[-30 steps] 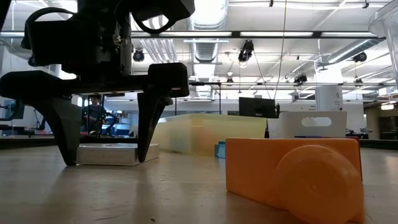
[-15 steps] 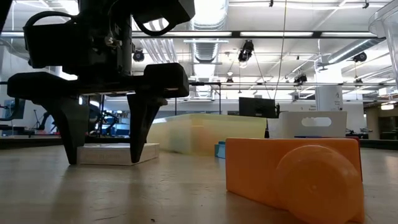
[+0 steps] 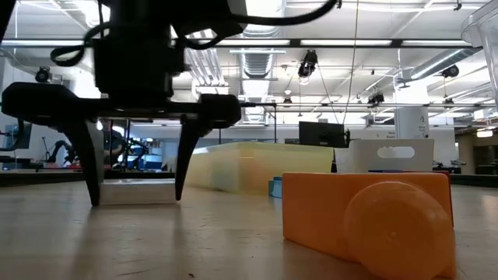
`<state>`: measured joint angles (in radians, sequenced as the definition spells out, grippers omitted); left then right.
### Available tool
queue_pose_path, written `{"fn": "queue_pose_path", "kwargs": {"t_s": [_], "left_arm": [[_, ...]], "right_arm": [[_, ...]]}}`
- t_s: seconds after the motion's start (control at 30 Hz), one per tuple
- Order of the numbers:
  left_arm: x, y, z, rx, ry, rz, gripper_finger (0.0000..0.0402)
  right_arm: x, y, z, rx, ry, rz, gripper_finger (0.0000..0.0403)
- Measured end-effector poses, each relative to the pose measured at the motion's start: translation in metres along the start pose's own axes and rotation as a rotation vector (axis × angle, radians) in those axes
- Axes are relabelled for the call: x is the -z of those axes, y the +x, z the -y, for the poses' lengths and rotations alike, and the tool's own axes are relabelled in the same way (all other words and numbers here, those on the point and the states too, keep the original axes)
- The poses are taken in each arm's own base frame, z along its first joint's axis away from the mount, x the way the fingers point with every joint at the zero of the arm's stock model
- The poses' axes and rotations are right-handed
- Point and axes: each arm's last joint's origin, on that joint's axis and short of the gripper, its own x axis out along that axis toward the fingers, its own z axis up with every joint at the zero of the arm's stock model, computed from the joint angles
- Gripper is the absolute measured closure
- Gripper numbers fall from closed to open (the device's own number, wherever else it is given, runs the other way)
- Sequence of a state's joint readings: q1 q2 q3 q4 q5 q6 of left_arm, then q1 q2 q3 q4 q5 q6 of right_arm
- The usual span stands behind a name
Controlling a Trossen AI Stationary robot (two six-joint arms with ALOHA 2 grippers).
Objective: Pick & Place Toys
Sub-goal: Put the yellow deck of cards into the white bin
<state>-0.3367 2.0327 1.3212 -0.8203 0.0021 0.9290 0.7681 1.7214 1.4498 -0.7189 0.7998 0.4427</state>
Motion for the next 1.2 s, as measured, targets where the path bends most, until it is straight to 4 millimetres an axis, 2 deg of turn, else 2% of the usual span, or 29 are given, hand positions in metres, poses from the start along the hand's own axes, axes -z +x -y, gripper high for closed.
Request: {"fn": "queue_pose_path", "kwargs": {"t_s": [0.33,0.57,0.83,1.03,1.2], "left_arm": [[-0.002,-0.011,-0.005,-0.049,-0.351,0.088,0.0098],[-0.004,-0.040,-0.005,-0.073,-0.518,0.225,0.0098],[-0.001,-0.090,-0.002,-0.173,-0.654,0.407,0.0098],[0.007,-0.140,0.006,-0.271,-0.769,0.593,0.0098],[0.019,-0.186,0.018,-0.422,-0.882,0.752,0.0098]], "right_arm": [[0.000,0.000,0.000,0.000,0.003,0.000,0.0056],[0.000,0.000,0.000,0.000,0.004,0.002,0.0056],[-0.001,0.000,0.000,-0.002,0.006,0.005,0.0056],[-0.001,0.000,0.000,-0.001,0.012,0.011,0.0056],[-0.003,0.002,0.001,0.012,0.008,0.017,0.0056]]}}
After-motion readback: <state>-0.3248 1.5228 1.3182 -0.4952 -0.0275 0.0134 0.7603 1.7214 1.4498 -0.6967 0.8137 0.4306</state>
